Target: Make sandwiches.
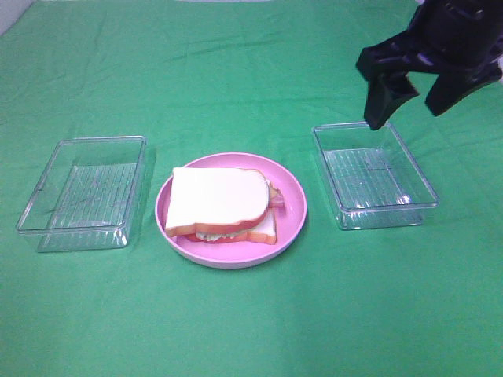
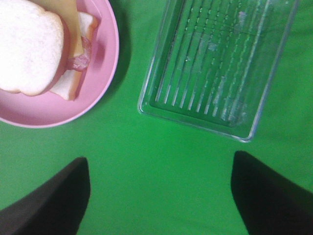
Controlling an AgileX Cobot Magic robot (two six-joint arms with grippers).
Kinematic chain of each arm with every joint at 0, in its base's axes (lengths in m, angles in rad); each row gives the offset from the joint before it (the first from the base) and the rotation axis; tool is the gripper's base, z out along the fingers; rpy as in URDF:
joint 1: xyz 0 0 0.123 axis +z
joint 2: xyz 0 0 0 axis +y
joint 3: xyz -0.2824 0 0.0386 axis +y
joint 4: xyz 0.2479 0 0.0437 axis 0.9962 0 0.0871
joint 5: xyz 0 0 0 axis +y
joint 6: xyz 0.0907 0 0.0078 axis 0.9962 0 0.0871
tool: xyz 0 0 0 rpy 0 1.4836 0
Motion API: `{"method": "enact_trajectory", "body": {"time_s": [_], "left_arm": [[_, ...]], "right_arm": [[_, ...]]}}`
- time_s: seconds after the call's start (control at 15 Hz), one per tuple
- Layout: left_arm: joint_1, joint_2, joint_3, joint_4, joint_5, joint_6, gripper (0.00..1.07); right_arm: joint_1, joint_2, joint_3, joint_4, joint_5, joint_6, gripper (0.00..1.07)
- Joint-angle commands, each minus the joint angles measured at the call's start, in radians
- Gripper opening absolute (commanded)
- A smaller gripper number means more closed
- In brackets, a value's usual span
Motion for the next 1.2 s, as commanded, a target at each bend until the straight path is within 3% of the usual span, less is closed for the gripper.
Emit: {"method": "enact_trajectory", "body": {"time_s": [0.07,0.27,0.6,1.07,1.2], "left_arm": [[-0.008,-0.019,0.002,-0.003,-0.009,0.003,0.74],[-0.008,-0.019,0.002,-0.003,-0.009,0.003,0.74],[-0.008,-0.019,0.002,-0.003,-0.009,0.003,0.74],[-0.008,-0.019,0.002,-0.008,-0.009,0.01,0.74],[-0.008,-0.019,0.002,-0.029,-0.009,0.041,0.74]], "right_arm": [[-0.005,-0.103,0.001,-0.02,0.059,0.014,0.75],[-0.005,-0.277,0.062,-0.02,0.109,0.014,0.75],[-0.005,-0.727,0.385,-0.018,0.133,0.014,0.75],[-0.005,-1.396,0.688,-0.017,0.166,-0.006,0.75],[-0.005,-1.519,0.764,-0.008,0.132,-0.057,0.75]]}}
